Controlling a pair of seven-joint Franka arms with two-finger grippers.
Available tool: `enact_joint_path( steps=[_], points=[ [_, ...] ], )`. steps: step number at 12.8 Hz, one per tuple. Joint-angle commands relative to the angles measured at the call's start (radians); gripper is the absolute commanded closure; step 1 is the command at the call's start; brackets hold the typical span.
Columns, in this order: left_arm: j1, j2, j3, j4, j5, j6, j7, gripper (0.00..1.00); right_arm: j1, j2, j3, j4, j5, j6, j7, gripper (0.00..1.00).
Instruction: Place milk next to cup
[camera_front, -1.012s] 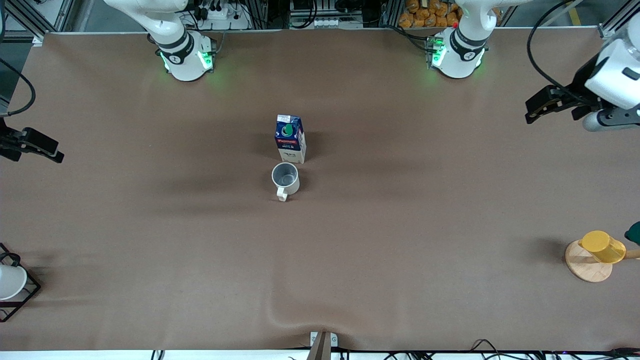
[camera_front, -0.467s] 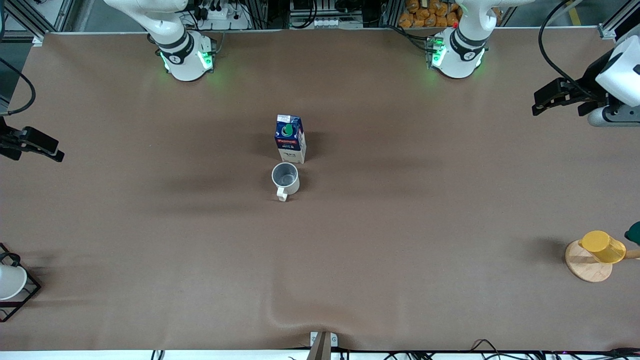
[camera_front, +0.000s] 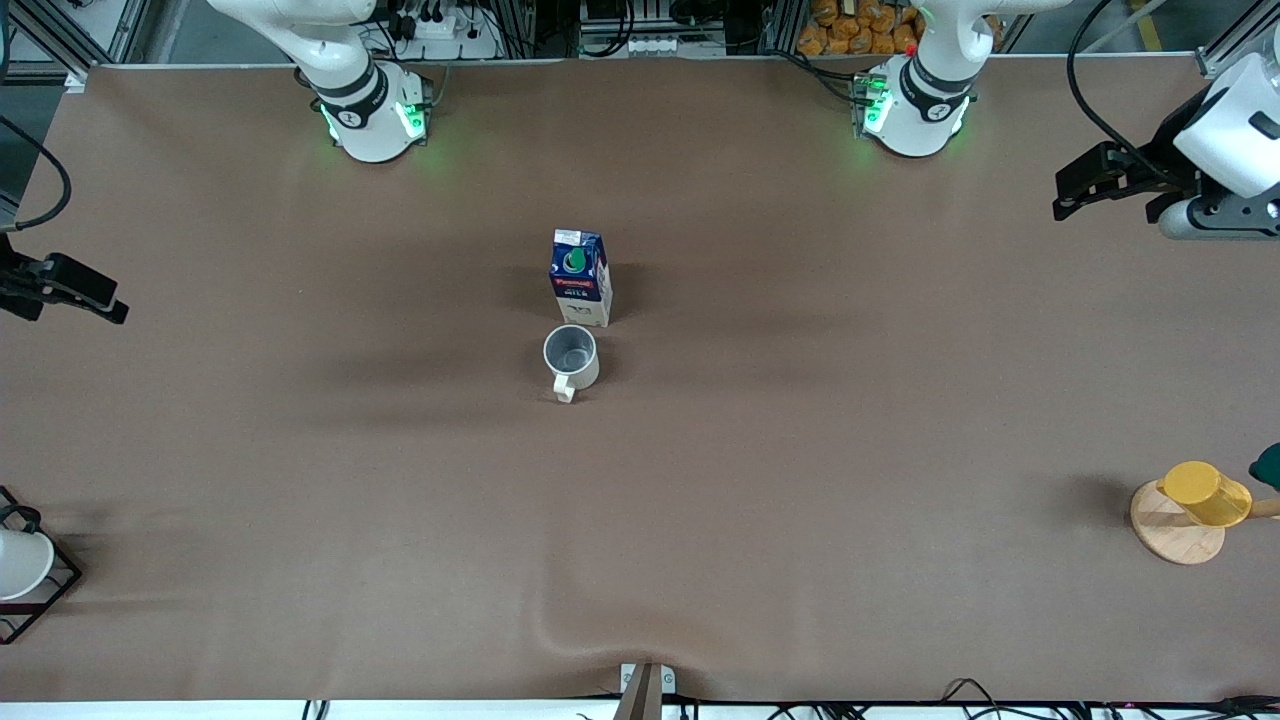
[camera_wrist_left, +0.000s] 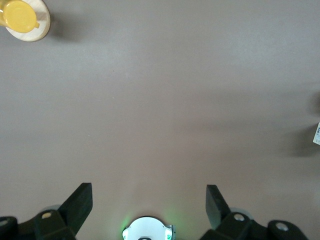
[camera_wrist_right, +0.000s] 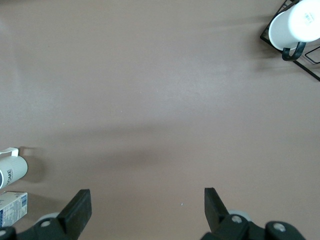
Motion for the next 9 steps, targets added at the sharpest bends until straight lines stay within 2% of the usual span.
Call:
enact_joint_path(
  steps=[1,9],
  points=[
    [-0.005,-0.01,0.011,0.006,-0.007,-0.012,-0.004,0.0,0.001,-0.017,-0.003,-0.006,0.013,-0.006,-0.007,0.0],
    [0.0,-0.017,0.016,0.006,-0.005,-0.016,-0.015,0.0,0.003,-0.017,-0.003,-0.004,0.015,-0.007,-0.007,0.0]
  ],
)
